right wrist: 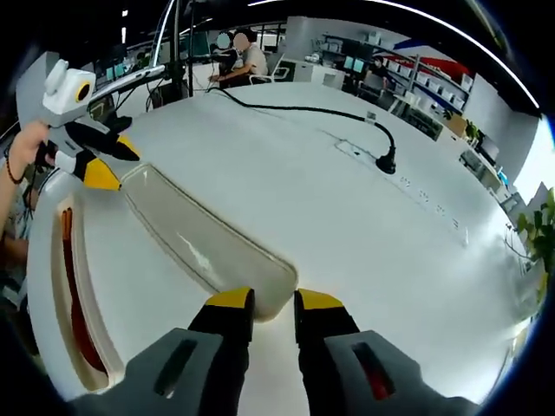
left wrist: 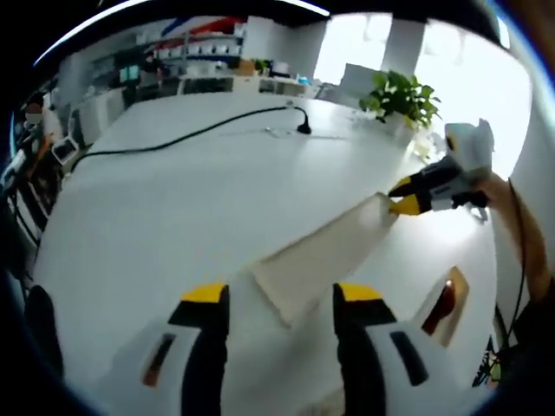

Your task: Arrange the utensils inside the cutlery case until each visible utensil rests in its matching compartment.

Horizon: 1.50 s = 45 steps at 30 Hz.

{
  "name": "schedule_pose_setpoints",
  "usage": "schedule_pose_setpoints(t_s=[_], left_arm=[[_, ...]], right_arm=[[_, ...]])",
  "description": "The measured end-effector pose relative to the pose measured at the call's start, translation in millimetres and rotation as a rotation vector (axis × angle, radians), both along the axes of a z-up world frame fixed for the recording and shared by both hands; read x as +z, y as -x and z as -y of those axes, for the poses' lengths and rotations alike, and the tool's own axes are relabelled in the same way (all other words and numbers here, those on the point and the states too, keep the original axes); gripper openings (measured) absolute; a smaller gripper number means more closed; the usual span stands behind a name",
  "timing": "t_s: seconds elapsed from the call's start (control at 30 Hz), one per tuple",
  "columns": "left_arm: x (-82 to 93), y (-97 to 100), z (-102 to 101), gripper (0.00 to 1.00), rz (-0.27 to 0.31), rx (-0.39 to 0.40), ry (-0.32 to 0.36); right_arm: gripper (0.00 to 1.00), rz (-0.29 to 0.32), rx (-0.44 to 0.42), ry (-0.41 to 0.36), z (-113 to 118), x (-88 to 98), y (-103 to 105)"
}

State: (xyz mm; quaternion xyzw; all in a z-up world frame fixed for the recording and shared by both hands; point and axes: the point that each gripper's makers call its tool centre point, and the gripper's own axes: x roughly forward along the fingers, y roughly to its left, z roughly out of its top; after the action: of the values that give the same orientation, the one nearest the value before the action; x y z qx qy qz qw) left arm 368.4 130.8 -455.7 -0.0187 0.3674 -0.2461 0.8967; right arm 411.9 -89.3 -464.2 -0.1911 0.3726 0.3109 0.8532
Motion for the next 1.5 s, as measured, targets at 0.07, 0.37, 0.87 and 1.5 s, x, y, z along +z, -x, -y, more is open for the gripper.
schedule_pose_setpoints(t_s=[0.07,0.37,0.87,1.5], left_arm=[[-2.3,0.1,1,0.5,-0.012,0.004,0.013],[3.7,6.4,3,0.43,-0.034,0.021,0.092],[2.6,18.6,12,0.34,-0.117,0.046,0.212],[26.3,10.7,7,0.27,-0.161,0.151,0.524]], right_arm=[[0.17,-0.015,-0.042,-0.021,0,-1.0,2],[0.04,0.01,-0.114,0.055,7,-5.6,7],[0.03,-0.088,-0.309,-0.003,8,-7.2,3],[0.03,-0.103,-0.327,-0.058,11,-5.5,4]])
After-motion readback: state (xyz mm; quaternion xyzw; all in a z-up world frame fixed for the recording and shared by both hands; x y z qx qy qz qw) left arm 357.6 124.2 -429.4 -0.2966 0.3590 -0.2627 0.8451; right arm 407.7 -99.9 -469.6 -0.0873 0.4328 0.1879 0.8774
